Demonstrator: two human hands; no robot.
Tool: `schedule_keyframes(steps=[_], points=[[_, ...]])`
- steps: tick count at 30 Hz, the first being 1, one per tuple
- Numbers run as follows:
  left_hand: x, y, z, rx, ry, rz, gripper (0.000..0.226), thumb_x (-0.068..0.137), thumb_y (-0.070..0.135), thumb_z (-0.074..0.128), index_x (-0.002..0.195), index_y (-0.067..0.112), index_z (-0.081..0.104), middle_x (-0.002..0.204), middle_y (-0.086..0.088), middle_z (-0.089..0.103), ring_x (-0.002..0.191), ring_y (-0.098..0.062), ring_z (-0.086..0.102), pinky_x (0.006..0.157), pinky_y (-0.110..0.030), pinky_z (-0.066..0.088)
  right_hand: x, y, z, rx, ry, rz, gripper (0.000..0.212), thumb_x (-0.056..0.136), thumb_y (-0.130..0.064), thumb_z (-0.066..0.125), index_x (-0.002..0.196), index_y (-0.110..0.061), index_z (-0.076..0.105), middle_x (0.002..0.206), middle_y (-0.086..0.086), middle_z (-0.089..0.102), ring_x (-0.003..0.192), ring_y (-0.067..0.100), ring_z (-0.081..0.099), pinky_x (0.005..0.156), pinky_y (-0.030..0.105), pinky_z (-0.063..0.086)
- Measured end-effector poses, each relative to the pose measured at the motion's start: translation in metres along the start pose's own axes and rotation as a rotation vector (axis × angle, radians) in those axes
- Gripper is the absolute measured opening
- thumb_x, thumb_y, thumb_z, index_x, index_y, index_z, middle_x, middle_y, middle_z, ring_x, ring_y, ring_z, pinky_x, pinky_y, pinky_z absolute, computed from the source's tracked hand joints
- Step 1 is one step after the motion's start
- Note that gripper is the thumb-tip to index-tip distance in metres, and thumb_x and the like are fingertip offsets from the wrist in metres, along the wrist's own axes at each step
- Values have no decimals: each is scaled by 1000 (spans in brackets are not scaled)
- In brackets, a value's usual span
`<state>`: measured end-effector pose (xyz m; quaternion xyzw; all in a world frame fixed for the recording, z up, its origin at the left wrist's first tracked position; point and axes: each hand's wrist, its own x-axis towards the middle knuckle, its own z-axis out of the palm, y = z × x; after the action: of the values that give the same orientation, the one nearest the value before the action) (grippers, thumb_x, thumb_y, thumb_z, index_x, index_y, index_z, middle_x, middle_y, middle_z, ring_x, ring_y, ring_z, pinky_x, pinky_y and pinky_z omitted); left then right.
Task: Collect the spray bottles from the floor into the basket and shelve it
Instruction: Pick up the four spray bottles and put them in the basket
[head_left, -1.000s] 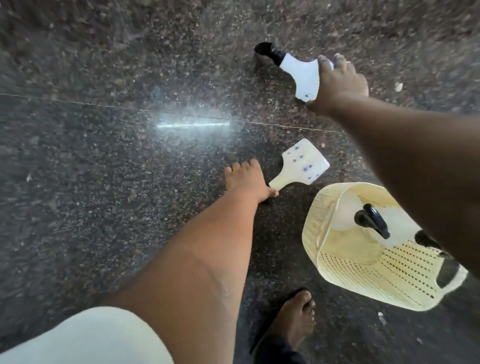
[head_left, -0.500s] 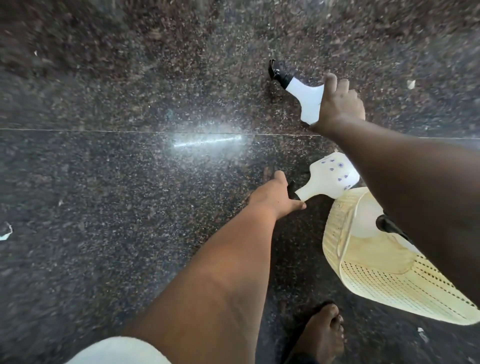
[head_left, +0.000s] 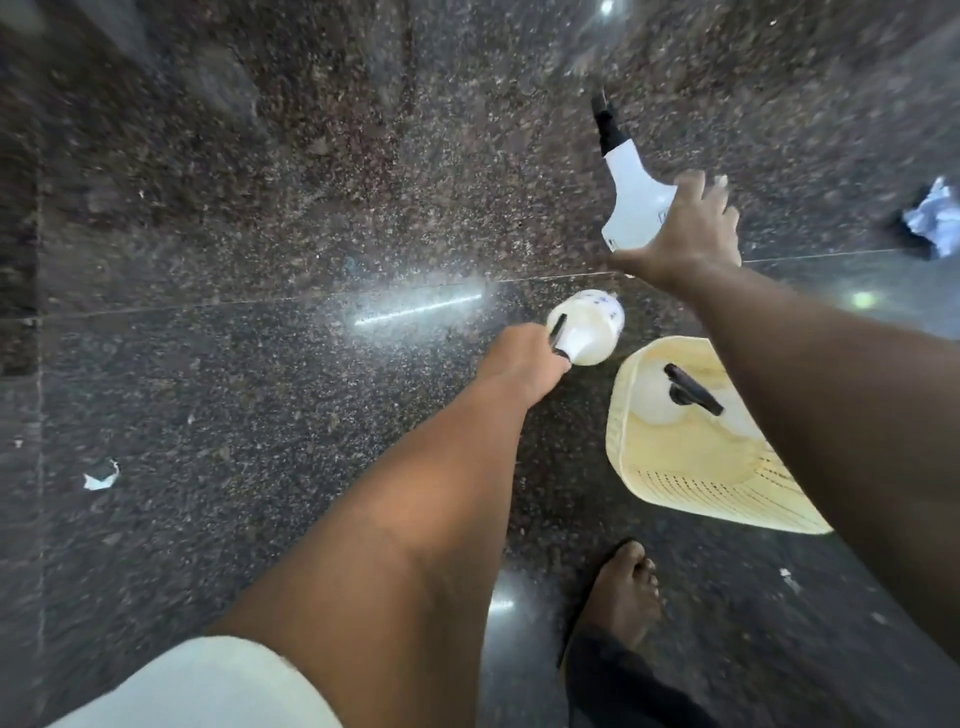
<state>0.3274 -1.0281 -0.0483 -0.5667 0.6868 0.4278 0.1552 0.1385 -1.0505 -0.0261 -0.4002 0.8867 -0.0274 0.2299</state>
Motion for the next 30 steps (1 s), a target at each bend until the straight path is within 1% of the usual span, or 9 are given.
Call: schedule_keyframes(steps=[4,8,11,13,16,20,22,24,30], points=[[-58,33,-38,-86,53,-100,28,85,31,64,96,6,68,87,-11,69,77,-29,66,58,-28,47,-58,30,-66,248,-14,133,99,62,-54,76,138,-12,28,131,15,47,125,37,43,100,47,40],[-108,82,-79,-8,9,-144,30,81,32,70,96,6,67,92,-14,72,81,-30,69,59,-27,47,-119,71,-116,466,-46,275,86,56,-47,77,124,-14,36,113,6,47,114,30,53,92,44,46],[-134,120,-98,70,-126,-177,22,76,19,76,81,3,62,73,-15,70,54,-27,69,54,-31,55,-162,107,-134,525,-57,349,99,52,-36,86,133,-13,33,125,12,48,118,34,52,93,43,45],[-148,150,-99,173,-233,-167,20,73,13,76,71,3,60,63,-16,67,50,-28,67,54,-35,59,-188,133,-142,555,-72,425,114,54,-36,86,146,-15,21,137,13,42,127,34,45,100,44,42],[-158,180,-80,300,-351,-133,18,69,9,78,65,3,61,57,-15,65,51,-29,67,54,-34,58,-217,163,-136,566,-112,495,118,57,-38,81,151,-20,12,144,12,31,131,33,39,104,46,39],[-157,195,-26,482,-461,-57,16,74,11,76,83,-1,69,74,-17,73,57,-26,69,64,-36,60,-238,201,-108,576,-149,560,102,52,-40,76,140,-22,28,134,6,34,120,31,43,91,46,47],[-150,195,3,573,-459,23,17,77,13,72,88,0,70,79,-15,74,58,-23,66,63,-32,58,-242,215,-88,590,-148,561,104,44,-46,73,136,-24,30,132,5,35,120,27,40,88,49,49],[-139,193,31,648,-436,117,13,79,15,68,79,3,63,76,-12,67,67,-25,65,60,-31,55,-242,227,-64,602,-137,564,103,43,-49,75,133,-23,32,133,5,36,121,26,38,88,51,48],[-96,190,79,804,-341,318,5,87,12,55,85,8,57,80,-8,60,73,-29,61,59,-32,47,-224,240,-5,670,-73,552,92,52,-34,83,128,-22,34,131,5,35,116,25,44,87,40,48]])
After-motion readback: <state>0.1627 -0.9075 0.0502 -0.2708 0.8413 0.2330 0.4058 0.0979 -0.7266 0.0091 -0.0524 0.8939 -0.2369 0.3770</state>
